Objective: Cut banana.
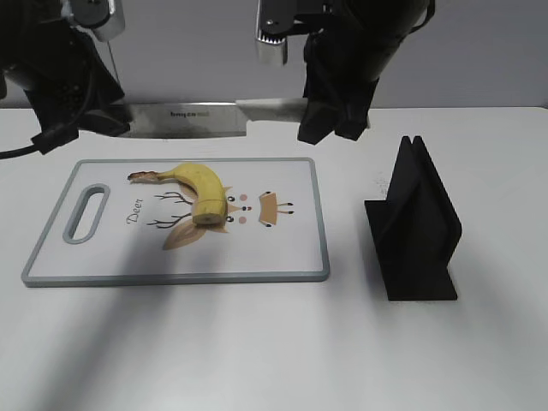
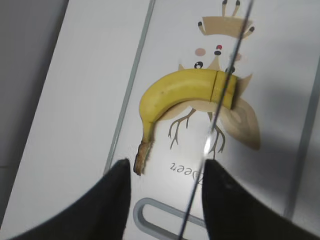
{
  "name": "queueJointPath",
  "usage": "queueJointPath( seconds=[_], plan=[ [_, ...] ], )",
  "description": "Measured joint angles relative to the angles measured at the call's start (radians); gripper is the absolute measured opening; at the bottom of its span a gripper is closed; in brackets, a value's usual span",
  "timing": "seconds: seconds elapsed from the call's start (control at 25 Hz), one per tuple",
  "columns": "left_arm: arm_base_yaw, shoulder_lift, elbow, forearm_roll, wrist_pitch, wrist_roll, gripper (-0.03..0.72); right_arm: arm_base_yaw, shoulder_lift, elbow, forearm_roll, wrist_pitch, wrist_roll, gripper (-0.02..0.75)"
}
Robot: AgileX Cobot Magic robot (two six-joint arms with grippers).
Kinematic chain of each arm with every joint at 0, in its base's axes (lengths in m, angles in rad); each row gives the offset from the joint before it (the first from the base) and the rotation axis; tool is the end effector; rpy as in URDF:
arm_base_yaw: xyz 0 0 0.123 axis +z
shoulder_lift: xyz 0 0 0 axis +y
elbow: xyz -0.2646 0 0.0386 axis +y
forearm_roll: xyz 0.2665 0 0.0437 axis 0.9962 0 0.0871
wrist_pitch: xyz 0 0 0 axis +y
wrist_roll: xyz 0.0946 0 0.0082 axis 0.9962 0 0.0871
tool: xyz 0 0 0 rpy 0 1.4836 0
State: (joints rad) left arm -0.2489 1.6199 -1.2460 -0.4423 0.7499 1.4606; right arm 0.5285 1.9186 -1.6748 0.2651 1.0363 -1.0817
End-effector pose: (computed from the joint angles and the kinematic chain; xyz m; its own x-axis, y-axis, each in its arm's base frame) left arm 0.3475 -0.1169 0.2529 0.0066 0.8896 -0.4566 0.8982 0.1955 0.3938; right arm 0.3614 0.2359 0.2512 -0.0092 -0.9193 -0.3935 -0.9779 0.0905 -0.1886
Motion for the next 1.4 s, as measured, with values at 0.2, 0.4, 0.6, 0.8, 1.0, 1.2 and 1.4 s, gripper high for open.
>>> queueJointPath(
  seconds=[0.2,0.4,0.6,0.8,1.0,1.2,1.4],
  plan=[
    [0.0,0.006,0.0,-0.008,0.012,0.0,0.266,-0.001,0.038,-0.001,0.047,-0.011,0.001,0.171],
    [0.0,0.018,-0.002,-0.003,0.026,0.0,0.219,-0.011,0.045,-0.001,0.064,-0.013,0.0,0.171],
    [0.0,0.045,-0.002,0.001,0.027,0.0,0.236,-0.04,0.046,-0.001,0.078,0.016,-0.002,0.171],
    [0.0,0.047,-0.002,0.0,0.007,0.0,0.228,-0.05,0.046,-0.001,0.095,0.022,-0.004,0.171],
    [0.0,0.047,-0.002,0.003,0.017,0.019,0.087,-0.051,0.047,-0.001,0.12,0.009,-0.007,0.174],
    [0.0,0.053,-0.002,0.007,0.011,0.024,0.073,-0.051,0.066,-0.001,0.096,0.011,0.097,0.188],
    [-0.008,0.061,0.043,-0.011,-0.043,0.015,0.073,-0.066,0.088,-0.002,0.106,0.032,0.133,0.199]
  ],
)
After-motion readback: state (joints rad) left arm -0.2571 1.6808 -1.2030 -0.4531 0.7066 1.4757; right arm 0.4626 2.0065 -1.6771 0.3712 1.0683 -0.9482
